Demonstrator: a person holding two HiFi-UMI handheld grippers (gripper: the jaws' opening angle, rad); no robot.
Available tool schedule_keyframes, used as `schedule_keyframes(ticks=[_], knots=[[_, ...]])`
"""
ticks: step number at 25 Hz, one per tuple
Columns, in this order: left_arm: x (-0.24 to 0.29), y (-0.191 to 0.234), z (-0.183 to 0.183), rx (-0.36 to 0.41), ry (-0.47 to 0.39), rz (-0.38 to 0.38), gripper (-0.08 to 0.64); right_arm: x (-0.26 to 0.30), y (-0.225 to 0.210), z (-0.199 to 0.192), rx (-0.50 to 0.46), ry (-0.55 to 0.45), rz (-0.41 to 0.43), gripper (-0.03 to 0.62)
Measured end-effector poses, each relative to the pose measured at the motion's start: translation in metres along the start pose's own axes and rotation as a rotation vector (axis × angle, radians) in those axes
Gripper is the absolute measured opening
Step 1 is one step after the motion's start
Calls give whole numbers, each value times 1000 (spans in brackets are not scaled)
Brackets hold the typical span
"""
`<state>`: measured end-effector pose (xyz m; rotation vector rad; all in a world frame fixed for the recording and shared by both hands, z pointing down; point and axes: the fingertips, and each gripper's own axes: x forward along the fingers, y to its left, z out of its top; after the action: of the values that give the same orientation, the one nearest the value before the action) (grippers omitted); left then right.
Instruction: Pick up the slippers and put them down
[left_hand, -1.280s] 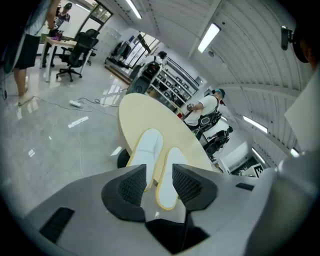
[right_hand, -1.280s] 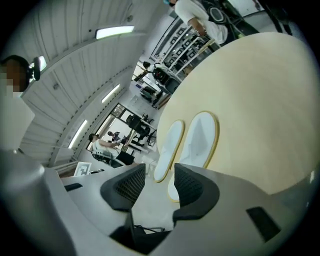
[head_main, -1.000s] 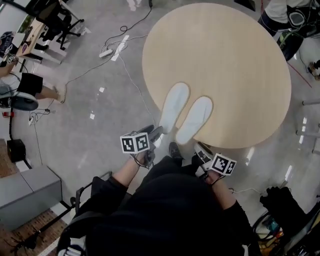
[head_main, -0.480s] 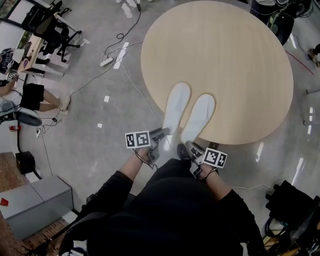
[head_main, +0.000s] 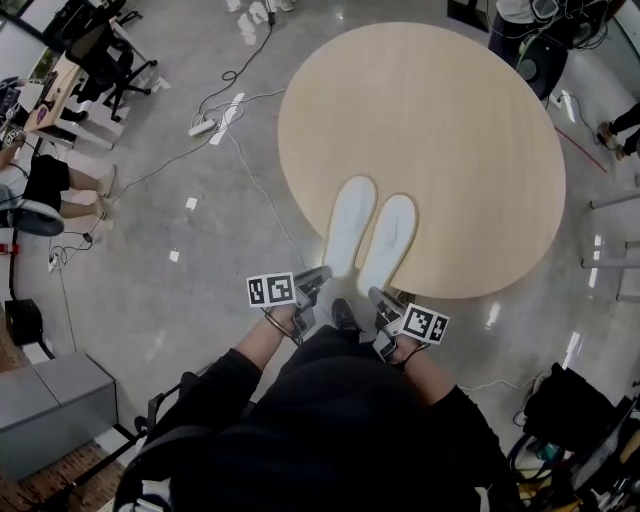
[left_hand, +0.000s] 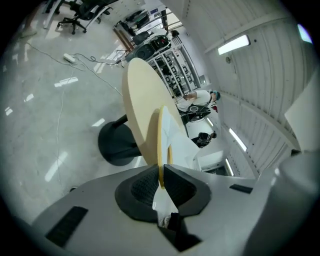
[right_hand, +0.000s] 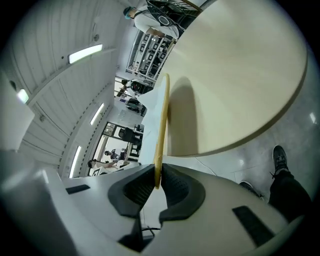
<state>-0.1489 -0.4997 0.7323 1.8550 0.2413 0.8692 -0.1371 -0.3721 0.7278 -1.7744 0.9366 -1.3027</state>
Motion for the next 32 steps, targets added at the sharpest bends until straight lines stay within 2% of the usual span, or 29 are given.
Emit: schedule_keyframes(ticks=[4, 10, 14, 20, 26, 32], knots=[[-5, -28, 1, -17, -42, -102, 46, -26, 17, 19, -5, -51, 25, 44], [-9, -62, 3, -122, -114, -254, 45, -63, 45, 52, -17, -144, 87, 43], [-16, -72, 6, -162, -144, -316, 44, -71, 61, 59, -55, -188, 117, 43], [-19, -101, 20, -157, -163, -410, 45, -79, 67, 58, -75, -220, 103, 43], [-27, -158, 19, -191, -174, -509, 46, -104, 72, 70, -105, -277, 106, 43], [-32, -231, 11, -172, -234, -567, 46, -160, 96, 104, -106, -367, 175, 43]])
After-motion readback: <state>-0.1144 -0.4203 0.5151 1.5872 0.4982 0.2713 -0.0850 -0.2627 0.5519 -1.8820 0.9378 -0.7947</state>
